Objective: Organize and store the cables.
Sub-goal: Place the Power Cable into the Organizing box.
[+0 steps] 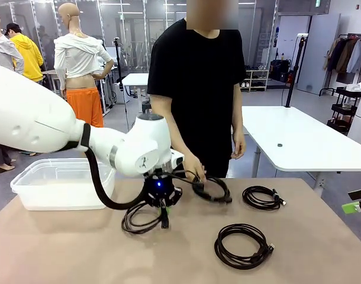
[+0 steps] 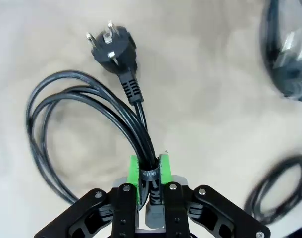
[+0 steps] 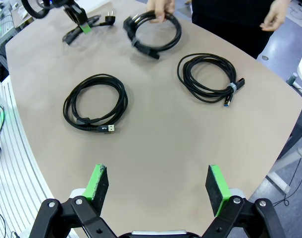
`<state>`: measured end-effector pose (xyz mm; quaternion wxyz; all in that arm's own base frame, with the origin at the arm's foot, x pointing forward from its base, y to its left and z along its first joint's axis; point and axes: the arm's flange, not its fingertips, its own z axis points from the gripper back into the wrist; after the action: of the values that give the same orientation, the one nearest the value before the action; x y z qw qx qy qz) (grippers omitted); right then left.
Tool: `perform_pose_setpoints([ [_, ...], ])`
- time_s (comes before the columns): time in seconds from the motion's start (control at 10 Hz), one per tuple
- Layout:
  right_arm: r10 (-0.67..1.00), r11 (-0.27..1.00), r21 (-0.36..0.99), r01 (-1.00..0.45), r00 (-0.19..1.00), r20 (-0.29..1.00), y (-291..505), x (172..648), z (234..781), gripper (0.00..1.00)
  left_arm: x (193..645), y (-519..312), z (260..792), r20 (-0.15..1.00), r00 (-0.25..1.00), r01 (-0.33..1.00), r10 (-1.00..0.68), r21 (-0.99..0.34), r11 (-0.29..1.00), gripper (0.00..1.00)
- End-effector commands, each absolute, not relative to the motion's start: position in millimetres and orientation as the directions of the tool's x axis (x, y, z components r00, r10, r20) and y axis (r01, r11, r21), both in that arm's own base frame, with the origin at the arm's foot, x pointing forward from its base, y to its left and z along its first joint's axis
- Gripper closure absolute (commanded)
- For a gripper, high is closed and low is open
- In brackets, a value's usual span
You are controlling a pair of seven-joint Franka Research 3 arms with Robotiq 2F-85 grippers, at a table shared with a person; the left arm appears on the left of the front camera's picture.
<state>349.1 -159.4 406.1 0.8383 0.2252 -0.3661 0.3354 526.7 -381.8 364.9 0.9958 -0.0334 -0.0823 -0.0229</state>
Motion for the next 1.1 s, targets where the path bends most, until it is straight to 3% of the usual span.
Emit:
perform_pose_setpoints([
  [0.0, 0.379, 0.682, 0.148, -0.716, 0.519, 0.767, -158.8, 350.3, 408.0, 0.00, 487.4, -342.9, 437.6, 0.185, 0.958, 0.226, -0.219, -0.020, 0.974, 0.84],
  [0.1, 0.379, 0.682, 0.148, -0.716, 0.519, 0.767, -158.8, 350.3, 408.0, 0.00, 473.3, -329.5, 466.0, 0.216, 0.931, 0.309, -0.294, -0.035, 0.951, 0.84],
  [0.4, 0.379, 0.682, 0.148, -0.716, 0.519, 0.767, -158.8, 350.3, 408.0, 0.00, 451.6, -294.1, 506.1, 0.272, 0.902, 0.337, -0.335, 0.041, 0.941, 0.84],
  [0.6, 0.379, 0.682, 0.148, -0.716, 0.519, 0.767, -158.8, 350.3, 408.0, 0.00, 450.0, -272.0, 510.6, 0.271, 0.891, 0.352, -0.365, 0.097, 0.931, 0.84],
  [1.0, 0.379, 0.682, 0.148, -0.716, 0.519, 0.767, -158.8, 350.3, 408.0, 0.00, 453.1, -281.9, 515.9, 0.271, 0.899, 0.340, -0.345, 0.065, 0.938, 0.84],
])
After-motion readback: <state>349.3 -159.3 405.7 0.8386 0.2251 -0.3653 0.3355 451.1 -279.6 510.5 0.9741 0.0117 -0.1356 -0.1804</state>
